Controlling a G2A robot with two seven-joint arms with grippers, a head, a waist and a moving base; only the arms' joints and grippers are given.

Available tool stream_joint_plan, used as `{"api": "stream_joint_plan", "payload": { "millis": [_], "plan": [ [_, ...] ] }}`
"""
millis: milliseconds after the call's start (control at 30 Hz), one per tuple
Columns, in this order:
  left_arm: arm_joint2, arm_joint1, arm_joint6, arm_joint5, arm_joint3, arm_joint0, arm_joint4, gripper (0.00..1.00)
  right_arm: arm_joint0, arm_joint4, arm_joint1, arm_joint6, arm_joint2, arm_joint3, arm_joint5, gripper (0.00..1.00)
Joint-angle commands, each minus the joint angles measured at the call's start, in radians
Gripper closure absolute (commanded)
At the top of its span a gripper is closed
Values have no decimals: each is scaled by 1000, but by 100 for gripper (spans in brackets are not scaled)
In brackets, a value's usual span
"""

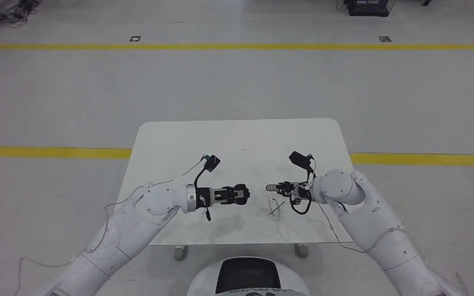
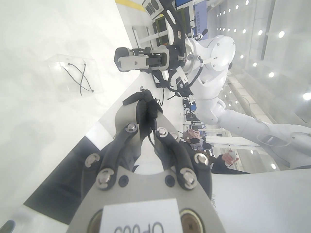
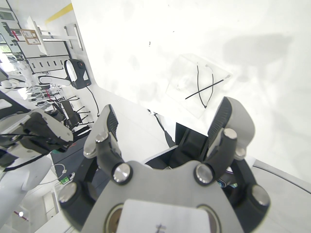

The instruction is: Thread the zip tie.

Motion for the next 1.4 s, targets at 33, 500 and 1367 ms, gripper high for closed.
{"api": "stream_joint_plan", "payload": {
  "millis": [33, 500, 1367],
  "plan": [
    [-8, 3, -4, -4, 4, 4, -6, 100, 0, 0, 0, 0, 0, 0, 0, 0],
    [-6, 2, -18, -6, 7, -7, -21, 100, -14, -95, -11, -38, -45, -57, 0, 0],
    [-6, 2, -18, -6, 7, -7, -21, 100, -220, -1065, -489, 364, 212, -254, 0, 0]
  ]
}}
